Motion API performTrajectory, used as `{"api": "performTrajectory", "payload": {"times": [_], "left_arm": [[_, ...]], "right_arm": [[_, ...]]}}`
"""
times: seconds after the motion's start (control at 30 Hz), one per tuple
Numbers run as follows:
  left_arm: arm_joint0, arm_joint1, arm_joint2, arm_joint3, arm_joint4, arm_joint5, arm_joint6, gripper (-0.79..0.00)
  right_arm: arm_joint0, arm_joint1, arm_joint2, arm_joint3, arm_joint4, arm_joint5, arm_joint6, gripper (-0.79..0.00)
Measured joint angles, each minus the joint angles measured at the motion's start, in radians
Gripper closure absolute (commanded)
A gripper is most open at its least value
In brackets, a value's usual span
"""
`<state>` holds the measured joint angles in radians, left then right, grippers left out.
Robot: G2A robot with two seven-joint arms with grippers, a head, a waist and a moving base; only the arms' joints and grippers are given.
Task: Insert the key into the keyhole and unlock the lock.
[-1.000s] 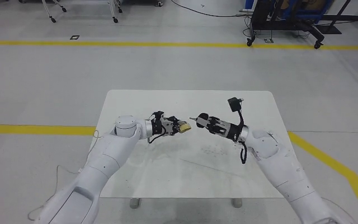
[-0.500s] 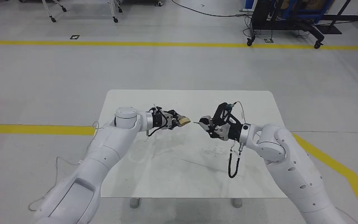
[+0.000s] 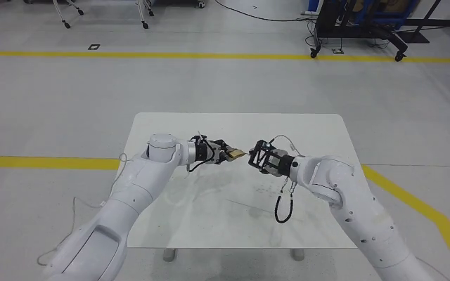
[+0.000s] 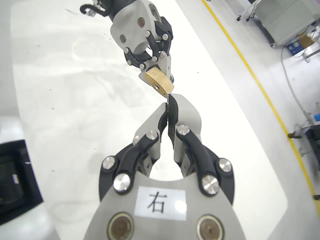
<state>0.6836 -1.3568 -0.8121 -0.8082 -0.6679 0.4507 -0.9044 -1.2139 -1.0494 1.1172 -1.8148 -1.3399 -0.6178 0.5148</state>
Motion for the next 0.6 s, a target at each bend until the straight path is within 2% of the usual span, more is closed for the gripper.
{"api": "performTrajectory", "payload": {"times": [0.1,0.2,0.6], "left_arm": [[0.004,-0.002,-0.004,0.002,0.002,-0.005,0.019,0.0],[0.005,-0.002,-0.01,0.005,0.0,-0.006,0.029,0.0],[0.004,-0.004,-0.023,0.01,0.01,-0.001,0.024,0.0]], "right_arm": [[0.013,-0.002,-0.043,-0.01,-0.141,0.001,-0.03,0.0],[0.029,-0.009,-0.085,-0.021,-0.235,0.035,-0.008,0.0],[0.036,-0.006,-0.127,-0.055,-0.409,-0.041,-0.053,0.0]]}}
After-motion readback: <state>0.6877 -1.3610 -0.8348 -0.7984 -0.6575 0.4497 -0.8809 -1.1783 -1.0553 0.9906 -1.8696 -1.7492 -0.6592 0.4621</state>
